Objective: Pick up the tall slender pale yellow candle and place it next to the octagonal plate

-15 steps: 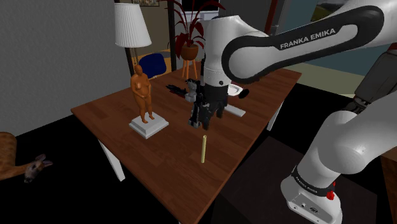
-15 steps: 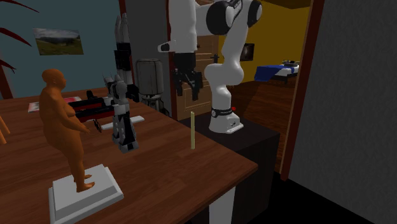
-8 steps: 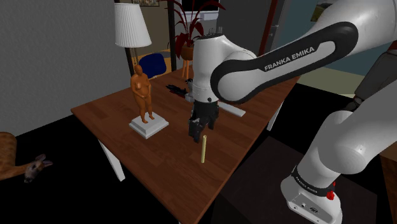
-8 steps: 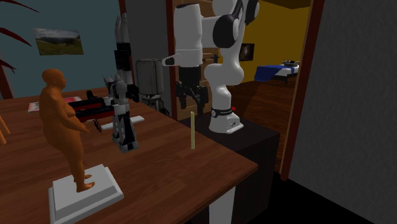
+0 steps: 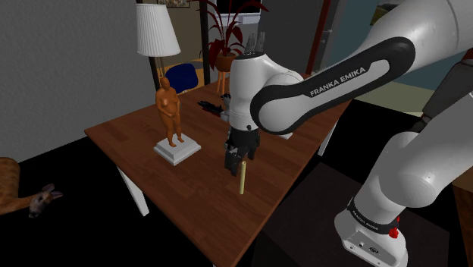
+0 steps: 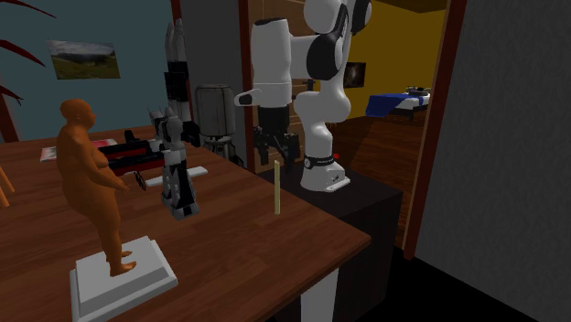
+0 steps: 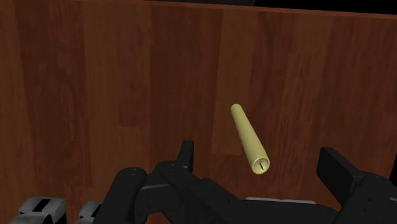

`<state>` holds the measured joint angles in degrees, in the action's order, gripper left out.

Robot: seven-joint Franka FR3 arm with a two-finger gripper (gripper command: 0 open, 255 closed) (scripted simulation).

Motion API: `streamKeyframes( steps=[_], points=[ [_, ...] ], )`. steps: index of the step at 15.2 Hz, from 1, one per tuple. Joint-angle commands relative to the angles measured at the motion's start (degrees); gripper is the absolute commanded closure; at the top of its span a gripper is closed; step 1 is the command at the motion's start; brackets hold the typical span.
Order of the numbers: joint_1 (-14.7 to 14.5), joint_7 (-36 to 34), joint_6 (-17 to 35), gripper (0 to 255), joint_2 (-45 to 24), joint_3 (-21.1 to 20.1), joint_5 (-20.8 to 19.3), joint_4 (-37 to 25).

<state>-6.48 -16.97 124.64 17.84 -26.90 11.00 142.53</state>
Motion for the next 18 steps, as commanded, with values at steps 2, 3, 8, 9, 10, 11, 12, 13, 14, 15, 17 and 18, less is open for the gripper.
streamKeyframes(
  steps=[2, 3, 8, 9, 10, 11, 12, 13, 14, 15, 17, 18],
  points=[
    [0.0, 0.0, 0.1, 0, 0.0, 0.0, 0.0, 0.0],
    [0.0, 0.0, 0.0, 0, 0.0, 0.0, 0.0, 0.0],
    [0.0, 0.0, 0.0, 255, 0.0, 0.0, 0.0, 0.0],
    [0.0, 0.0, 0.0, 255, 0.0, 0.0, 0.0, 0.0],
    [0.0, 0.0, 0.0, 255, 0.0, 0.0, 0.0, 0.0],
    [0.0, 0.0, 0.0, 255, 0.0, 0.0, 0.0, 0.0],
    [0.0, 0.0, 0.0, 255, 0.0, 0.0, 0.0, 0.0],
    [0.0, 0.0, 0.1, 255, 0.0, 0.0, 0.0, 0.0],
    [0.0, 0.1, -0.8, 255, 0.4, 0.2, 0.1, -0.4],
    [-0.1, 0.2, -1.7, 255, 0.9, 0.3, 0.1, -0.9],
    [-0.1, 0.3, -3.4, 255, 1.7, 0.6, 0.2, -1.8],
    [-0.1, 0.3, -4.3, 255, 2.1, 0.8, 0.2, -2.3]
  ],
)
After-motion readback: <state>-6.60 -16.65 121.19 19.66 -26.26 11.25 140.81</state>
